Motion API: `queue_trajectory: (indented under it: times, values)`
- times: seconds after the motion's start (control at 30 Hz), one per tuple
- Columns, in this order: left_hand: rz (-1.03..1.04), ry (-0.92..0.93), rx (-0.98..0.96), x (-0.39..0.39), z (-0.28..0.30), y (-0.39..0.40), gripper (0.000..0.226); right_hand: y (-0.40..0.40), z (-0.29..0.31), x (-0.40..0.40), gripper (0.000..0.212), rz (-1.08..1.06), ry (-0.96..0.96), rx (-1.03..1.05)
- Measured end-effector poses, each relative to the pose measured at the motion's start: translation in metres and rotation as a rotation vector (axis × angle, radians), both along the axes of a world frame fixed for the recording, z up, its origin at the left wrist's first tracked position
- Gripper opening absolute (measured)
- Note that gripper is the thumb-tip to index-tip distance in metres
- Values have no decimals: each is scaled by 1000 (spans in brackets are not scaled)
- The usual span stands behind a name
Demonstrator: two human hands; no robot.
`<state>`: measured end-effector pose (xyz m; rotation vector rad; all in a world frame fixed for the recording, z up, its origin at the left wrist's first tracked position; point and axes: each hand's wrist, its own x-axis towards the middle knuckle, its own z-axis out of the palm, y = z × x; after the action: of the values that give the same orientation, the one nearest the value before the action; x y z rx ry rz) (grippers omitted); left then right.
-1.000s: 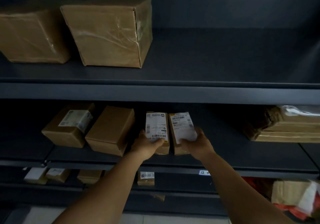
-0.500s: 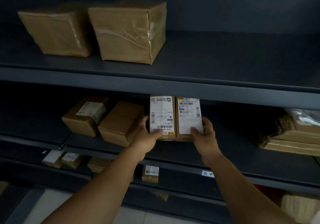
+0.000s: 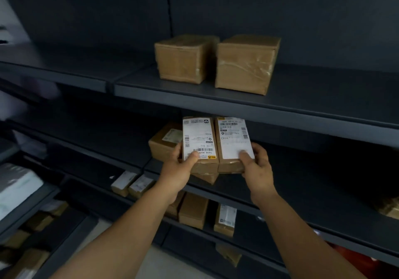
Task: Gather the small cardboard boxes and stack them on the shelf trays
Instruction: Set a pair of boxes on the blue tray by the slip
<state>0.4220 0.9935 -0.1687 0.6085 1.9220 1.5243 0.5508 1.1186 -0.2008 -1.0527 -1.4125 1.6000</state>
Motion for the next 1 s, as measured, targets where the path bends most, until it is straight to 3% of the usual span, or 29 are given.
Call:
queue_trajectory:
  times: [0.37, 0.5, 1.0]
  values:
    - [340, 74, 98, -114, 44, -218, 50, -190, 54, -145, 33, 299, 103, 108]
    - [399, 183, 114, -149, 66, -304, 19, -267, 73, -202, 35, 376, 112, 159]
    - [779, 374, 167, -239, 147, -549, 18, -498, 151, -368, 37, 778, 250, 253]
